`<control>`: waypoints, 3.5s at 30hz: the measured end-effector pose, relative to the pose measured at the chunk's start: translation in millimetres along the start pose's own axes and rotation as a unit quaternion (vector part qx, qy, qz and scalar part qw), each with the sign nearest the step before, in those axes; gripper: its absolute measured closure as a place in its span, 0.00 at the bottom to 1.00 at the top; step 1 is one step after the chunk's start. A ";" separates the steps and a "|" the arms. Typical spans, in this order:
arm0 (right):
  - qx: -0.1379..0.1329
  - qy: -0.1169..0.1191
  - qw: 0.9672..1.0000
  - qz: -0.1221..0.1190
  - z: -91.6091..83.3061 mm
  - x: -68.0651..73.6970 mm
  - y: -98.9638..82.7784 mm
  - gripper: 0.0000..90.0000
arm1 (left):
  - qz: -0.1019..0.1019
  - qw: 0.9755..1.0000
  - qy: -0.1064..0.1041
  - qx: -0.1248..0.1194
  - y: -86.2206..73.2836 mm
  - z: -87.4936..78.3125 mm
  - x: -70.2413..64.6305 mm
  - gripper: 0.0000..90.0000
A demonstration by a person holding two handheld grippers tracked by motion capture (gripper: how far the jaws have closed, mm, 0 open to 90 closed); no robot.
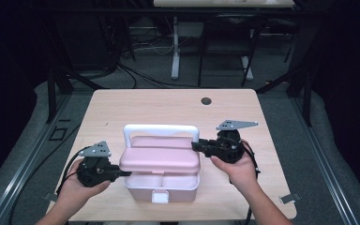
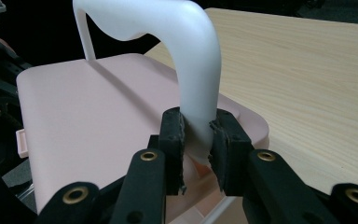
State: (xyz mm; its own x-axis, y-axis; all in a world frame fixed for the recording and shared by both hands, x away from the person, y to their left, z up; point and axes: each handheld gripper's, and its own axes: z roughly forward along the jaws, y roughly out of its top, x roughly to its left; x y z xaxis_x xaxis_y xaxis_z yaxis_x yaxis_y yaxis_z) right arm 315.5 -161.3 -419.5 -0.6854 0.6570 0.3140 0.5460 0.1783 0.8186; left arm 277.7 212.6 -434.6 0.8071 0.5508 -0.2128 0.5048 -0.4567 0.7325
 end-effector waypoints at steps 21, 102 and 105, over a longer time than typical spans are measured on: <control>-0.008 -0.039 0.999 -0.024 -27.1 3.8 -10.1 0.86 | 0.002 1.000 0.007 -0.008 13.1 -6.4 1.4 1.00; 0.091 0.007 0.992 -0.083 28.4 42.1 -76.5 1.00 | -0.014 0.998 0.043 -0.037 89.3 -19.8 28.0 1.00; 0.091 0.006 0.992 -0.086 28.5 42.3 -76.7 1.00 | -0.014 0.998 0.044 -0.036 91.7 -19.9 29.0 1.00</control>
State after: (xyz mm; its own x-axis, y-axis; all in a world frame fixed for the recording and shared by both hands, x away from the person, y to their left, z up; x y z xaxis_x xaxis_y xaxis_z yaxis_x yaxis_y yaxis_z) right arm 258.4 -126.3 -482.7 -0.7810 0.5967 0.1845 0.4982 0.4169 0.7603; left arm 341.3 200.6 -360.7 0.7615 0.6233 -0.1780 0.5006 -0.3910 0.7724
